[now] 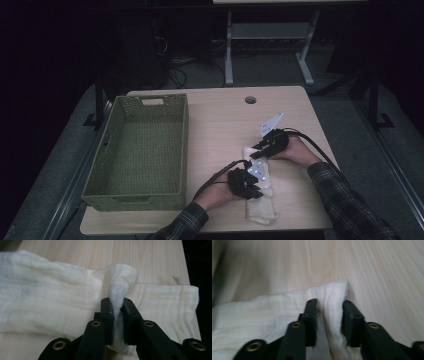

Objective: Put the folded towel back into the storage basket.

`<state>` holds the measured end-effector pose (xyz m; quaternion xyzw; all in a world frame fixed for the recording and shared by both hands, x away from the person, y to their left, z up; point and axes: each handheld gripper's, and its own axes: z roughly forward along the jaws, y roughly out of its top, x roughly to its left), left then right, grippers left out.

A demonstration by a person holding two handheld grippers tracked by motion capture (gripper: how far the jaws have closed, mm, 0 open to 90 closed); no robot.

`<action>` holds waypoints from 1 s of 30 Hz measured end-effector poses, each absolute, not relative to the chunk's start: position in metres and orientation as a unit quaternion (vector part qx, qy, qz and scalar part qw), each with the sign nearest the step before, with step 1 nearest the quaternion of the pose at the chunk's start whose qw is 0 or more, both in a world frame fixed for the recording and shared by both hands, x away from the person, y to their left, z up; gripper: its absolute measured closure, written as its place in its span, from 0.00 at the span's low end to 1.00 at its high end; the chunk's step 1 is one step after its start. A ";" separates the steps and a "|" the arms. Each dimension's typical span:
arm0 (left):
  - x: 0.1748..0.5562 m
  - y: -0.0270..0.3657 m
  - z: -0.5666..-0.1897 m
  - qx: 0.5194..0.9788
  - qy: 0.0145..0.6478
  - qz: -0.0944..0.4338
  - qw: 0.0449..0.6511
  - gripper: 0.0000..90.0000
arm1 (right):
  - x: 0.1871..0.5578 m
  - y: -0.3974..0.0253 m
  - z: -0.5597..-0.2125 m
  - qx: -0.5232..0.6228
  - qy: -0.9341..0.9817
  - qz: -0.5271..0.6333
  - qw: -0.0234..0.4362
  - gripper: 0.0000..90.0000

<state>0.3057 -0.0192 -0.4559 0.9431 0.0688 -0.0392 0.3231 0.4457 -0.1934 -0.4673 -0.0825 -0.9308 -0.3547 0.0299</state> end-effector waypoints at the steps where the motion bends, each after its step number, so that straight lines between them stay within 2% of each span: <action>1: 0.306 -0.019 -0.456 0.944 0.069 -0.040 0.322 0.89 | 0.446 -0.193 -0.467 -0.083 -0.931 -0.354 0.034 0.84; 5: 0.306 -0.020 -0.455 0.944 0.070 -0.038 0.320 0.90 | 0.444 -0.193 -0.467 -0.095 -0.931 -0.350 0.047 0.89; 14: 0.306 -0.018 -0.450 0.940 0.075 -0.044 0.331 0.91 | 0.443 -0.193 -0.462 -0.098 -0.933 -0.345 0.041 0.90; 20: 0.306 -0.013 -0.433 0.927 0.087 -0.045 0.363 0.91 | 0.439 -0.196 -0.446 -0.087 -0.929 -0.358 0.033 0.90; 30: 0.306 -0.007 -0.397 0.923 0.092 -0.024 0.374 0.91 | 0.435 -0.198 -0.411 -0.067 -0.925 -0.374 0.013 0.90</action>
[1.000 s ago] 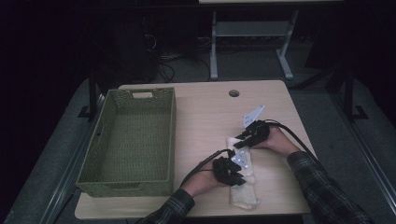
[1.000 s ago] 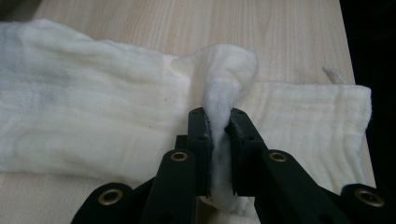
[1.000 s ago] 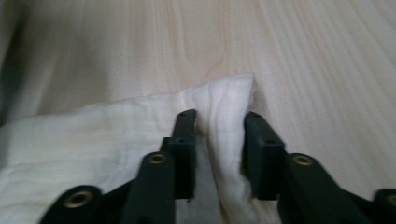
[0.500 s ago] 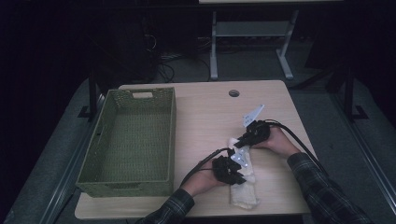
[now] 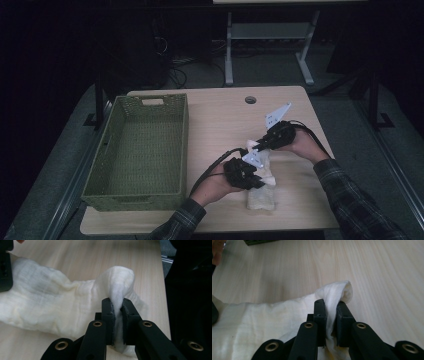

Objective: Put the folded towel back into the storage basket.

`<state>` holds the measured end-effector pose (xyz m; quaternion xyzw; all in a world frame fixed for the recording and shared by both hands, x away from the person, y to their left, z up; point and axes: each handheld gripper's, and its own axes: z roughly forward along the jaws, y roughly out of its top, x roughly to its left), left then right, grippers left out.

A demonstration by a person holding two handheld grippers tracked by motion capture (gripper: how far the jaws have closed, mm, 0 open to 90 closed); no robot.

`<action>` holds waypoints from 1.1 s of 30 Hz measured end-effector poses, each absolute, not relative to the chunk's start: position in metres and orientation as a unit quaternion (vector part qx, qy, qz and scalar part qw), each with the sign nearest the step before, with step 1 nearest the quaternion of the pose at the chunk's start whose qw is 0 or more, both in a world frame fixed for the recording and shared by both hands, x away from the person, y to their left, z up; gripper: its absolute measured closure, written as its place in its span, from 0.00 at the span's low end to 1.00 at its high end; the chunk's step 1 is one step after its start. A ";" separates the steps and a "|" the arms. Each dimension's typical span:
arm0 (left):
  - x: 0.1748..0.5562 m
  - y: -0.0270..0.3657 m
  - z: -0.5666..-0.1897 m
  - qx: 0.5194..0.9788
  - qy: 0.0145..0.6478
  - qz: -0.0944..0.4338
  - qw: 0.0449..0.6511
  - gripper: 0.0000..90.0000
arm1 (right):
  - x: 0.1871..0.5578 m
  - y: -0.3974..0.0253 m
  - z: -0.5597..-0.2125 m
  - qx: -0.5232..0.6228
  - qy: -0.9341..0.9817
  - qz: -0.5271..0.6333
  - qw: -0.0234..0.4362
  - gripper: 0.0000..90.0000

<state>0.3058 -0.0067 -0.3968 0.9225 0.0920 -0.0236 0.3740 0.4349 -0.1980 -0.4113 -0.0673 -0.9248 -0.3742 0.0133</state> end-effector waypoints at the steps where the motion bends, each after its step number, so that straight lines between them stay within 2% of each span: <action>1: 0.306 -0.006 -0.392 0.923 0.090 -0.021 0.374 0.91 | 0.435 -0.197 -0.407 -0.066 -0.924 -0.377 0.011 0.90; 21: 0.316 0.029 -0.318 0.919 0.088 0.017 0.384 0.91 | 0.445 -0.178 -0.349 -0.048 -0.918 -0.393 -0.005 0.90; 33: 0.328 0.075 -0.293 0.912 0.086 0.035 0.400 0.91 | 0.457 -0.141 -0.322 -0.042 -0.918 -0.393 -0.018 0.90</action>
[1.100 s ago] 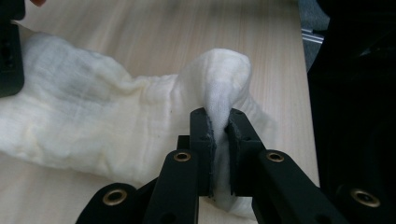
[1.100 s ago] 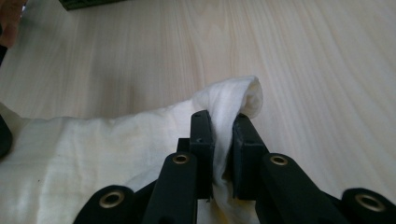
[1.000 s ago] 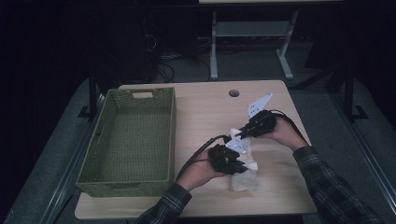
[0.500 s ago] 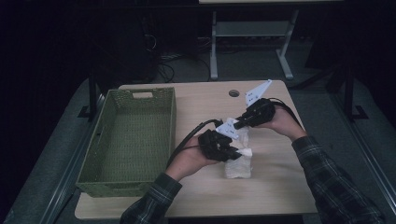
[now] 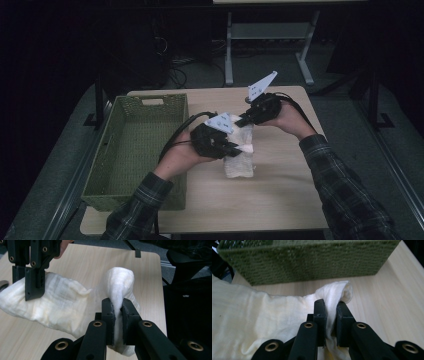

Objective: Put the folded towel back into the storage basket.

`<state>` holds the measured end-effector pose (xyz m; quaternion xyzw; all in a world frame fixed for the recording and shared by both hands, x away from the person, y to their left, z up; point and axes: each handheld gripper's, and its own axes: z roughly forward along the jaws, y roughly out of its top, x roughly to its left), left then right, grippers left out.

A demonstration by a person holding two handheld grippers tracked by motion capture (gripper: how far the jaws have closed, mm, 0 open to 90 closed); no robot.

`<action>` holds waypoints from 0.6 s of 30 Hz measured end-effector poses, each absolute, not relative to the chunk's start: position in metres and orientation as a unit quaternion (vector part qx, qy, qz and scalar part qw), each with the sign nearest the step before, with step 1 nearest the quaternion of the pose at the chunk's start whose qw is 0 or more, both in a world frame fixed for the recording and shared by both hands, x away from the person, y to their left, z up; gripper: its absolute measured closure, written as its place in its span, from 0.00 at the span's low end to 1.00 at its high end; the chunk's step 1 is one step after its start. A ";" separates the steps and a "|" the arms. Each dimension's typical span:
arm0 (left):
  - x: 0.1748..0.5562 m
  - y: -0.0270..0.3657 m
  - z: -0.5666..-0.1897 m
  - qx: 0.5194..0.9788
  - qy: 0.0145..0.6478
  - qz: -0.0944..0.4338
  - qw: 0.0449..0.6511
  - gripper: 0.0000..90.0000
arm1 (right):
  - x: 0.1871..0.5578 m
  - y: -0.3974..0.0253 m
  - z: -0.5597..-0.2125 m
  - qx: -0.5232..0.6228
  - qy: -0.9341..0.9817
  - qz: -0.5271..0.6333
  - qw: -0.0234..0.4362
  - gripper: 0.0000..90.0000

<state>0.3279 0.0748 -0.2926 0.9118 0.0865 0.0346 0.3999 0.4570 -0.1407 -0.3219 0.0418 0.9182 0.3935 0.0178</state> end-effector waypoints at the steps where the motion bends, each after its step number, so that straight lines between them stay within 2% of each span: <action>1: 0.328 0.080 -0.292 0.910 0.088 0.034 0.403 0.91 | 0.458 -0.137 -0.320 0.042 0.918 0.394 0.019 0.90; 18: 0.333 0.167 -0.273 0.905 0.113 0.062 0.406 0.91 | 0.470 -0.057 -0.298 0.013 0.916 0.400 0.028 0.90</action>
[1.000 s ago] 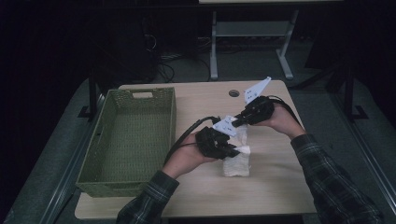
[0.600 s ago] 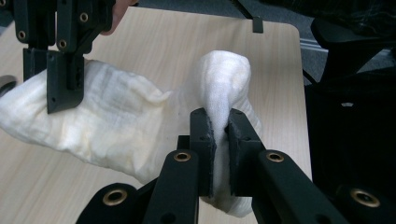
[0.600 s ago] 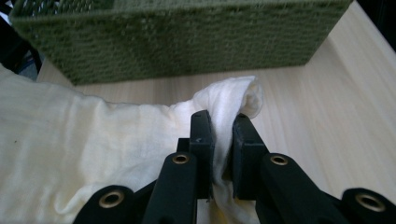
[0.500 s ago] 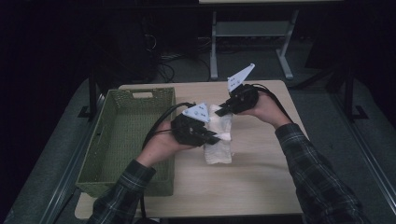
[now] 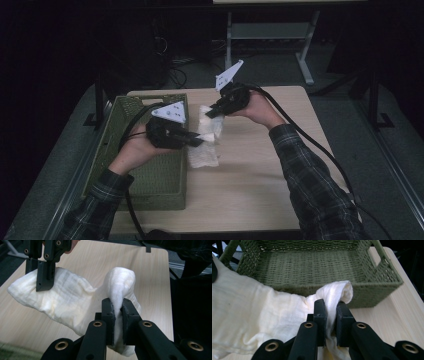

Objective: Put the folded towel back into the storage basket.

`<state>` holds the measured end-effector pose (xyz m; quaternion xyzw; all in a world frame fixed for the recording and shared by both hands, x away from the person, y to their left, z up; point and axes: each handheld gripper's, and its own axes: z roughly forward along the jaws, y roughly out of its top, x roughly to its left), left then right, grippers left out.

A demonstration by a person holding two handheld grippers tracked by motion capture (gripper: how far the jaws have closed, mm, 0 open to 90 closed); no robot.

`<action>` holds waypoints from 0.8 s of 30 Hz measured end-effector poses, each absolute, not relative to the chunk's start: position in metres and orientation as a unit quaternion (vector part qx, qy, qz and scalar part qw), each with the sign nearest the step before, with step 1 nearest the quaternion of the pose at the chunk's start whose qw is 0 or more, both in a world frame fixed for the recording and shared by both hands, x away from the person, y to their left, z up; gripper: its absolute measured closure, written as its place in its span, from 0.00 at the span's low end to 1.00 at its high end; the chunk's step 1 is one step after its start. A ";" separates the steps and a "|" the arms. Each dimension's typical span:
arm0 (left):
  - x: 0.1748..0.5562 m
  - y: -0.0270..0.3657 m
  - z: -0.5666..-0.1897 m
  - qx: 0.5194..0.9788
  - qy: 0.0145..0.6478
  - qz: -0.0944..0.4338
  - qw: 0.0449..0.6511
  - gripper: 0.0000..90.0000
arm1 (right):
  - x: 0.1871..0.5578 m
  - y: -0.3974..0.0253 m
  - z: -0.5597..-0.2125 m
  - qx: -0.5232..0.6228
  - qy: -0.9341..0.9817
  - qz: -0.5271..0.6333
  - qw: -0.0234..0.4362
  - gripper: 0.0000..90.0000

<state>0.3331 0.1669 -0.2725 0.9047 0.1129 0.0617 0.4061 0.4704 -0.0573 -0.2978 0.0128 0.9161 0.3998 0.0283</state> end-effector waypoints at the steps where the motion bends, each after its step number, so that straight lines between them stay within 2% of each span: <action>1: 0.333 0.171 -0.273 0.905 0.114 0.063 0.406 0.91 | 0.472 -0.053 -0.298 0.011 0.915 0.402 0.026 0.90; 24: 0.312 0.248 -0.285 0.903 0.178 0.087 0.381 0.91 | 0.480 0.049 -0.309 -0.032 0.916 0.399 0.007 0.90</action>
